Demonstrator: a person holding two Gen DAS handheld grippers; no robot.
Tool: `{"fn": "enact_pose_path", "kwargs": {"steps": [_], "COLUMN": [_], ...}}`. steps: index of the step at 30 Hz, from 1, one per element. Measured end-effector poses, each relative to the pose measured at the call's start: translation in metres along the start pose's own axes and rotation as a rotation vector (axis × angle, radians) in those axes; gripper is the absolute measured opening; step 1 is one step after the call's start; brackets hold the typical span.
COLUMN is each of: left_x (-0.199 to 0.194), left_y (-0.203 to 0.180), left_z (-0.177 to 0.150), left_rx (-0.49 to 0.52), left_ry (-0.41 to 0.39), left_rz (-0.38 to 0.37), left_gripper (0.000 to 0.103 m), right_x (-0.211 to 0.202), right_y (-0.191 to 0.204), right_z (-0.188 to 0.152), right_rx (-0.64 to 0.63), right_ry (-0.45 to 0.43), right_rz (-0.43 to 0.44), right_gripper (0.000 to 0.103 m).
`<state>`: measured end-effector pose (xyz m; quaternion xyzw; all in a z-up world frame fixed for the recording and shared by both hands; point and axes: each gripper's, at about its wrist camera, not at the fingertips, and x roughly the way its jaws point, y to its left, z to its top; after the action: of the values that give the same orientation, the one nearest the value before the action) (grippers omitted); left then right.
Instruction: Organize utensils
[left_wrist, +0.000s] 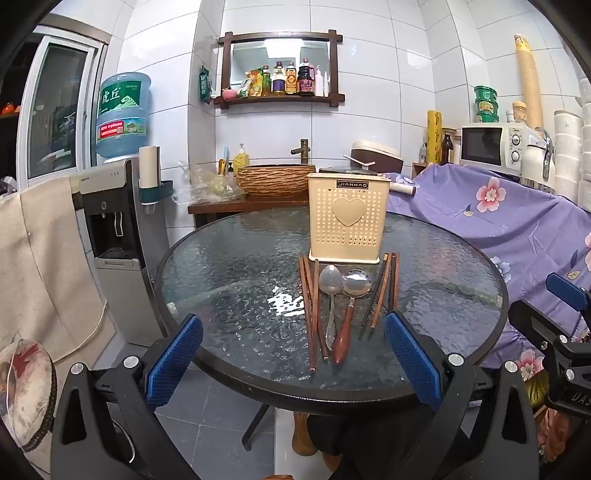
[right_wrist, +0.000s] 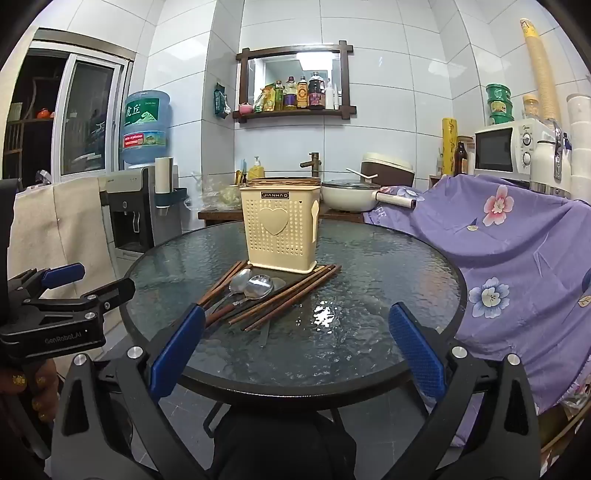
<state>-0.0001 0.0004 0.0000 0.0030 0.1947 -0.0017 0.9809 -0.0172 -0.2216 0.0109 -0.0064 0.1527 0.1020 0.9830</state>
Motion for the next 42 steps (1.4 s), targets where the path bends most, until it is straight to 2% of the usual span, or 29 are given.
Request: {"fn": "enact_pose_path", "kwargs": {"steps": [42], "left_x": [0.0040], "left_y": [0.0024], "left_z": [-0.0022], "left_rx": [0.000], "left_ry": [0.013], "left_rz": [0.006], "left_gripper": [0.097], "right_x": [0.0003], "right_y": [-0.0002], "right_z": [-0.0030], "right_rx": [0.013], "right_ry": [0.006], "right_rz": [0.005], "right_gripper": [0.098]}}
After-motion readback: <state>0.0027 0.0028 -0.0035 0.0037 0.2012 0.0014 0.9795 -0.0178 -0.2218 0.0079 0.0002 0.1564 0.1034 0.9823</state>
